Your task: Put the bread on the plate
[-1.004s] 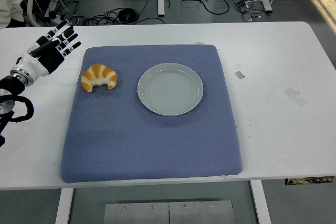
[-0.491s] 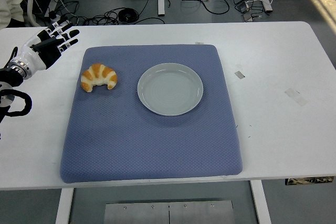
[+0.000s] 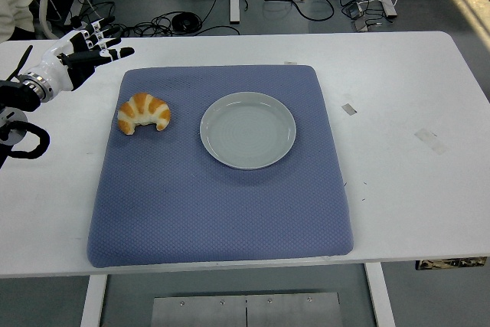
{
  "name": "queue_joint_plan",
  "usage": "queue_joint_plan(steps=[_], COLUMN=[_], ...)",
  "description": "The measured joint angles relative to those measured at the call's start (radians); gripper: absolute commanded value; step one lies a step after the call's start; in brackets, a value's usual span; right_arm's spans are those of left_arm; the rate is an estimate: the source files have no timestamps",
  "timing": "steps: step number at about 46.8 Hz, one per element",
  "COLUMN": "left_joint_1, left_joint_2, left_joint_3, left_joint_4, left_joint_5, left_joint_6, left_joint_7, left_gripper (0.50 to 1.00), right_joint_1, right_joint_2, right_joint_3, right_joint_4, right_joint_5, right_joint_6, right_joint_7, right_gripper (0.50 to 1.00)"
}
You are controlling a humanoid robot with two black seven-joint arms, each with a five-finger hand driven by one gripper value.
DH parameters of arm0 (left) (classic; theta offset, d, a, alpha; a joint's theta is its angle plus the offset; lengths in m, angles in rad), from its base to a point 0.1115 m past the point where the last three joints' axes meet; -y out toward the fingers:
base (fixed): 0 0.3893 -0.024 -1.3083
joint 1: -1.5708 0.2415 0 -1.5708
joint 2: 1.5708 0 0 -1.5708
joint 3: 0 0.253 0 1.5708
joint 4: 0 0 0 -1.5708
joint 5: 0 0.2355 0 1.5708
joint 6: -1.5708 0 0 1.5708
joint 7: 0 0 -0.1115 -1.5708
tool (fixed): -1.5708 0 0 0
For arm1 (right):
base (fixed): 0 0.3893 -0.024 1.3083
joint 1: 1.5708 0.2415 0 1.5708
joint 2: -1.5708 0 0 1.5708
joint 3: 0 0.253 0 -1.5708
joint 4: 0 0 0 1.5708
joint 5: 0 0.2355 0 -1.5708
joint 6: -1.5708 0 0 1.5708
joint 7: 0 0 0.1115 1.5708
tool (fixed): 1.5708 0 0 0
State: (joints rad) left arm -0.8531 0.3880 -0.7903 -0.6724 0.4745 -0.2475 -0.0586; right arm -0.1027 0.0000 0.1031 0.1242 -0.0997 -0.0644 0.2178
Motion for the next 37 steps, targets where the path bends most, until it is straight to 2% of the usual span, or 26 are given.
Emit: queue_joint_plan(steps=[8,16,26,32,37], left_joint_1=[-0.002,-0.020,-0.078,-0.098,-0.108], left_joint_2=[0.014,0.074,0.099,0.132,0.149], left_joint_3=[0.013,0.084,0.188,0.241,0.253], left_joint_4=[-0.055,-0.137,-0.145,-0.169,-0.175], left_joint_5=[0.013,0.039,0.167,0.181,0.178], left_joint_6=[0.008,0.017,0.059,0.034,-0.043], left_joint_7=[0.002,0.002,0.002,0.018,0.018], left_gripper=[0.986,0.986,0.986,0.986,0.986], right_joint_1=[0.000,0.000,0.000,0.000,0.000], right_joint_2=[0.000,0.000,0.000,0.000,0.000], right_joint_3=[0.000,0.001,0.000,0.000,0.000], right_joint_4=[0.000,0.000,0.000,0.000,0.000], right_joint_5=[0.000,0.000,0.000,0.000,0.000], right_joint_6=[0.000,0.000,0.000,0.000,0.000], right_joint_7=[0.000,0.000,0.000,0.000,0.000], right_gripper=[1.000,1.000,1.000,1.000,1.000])
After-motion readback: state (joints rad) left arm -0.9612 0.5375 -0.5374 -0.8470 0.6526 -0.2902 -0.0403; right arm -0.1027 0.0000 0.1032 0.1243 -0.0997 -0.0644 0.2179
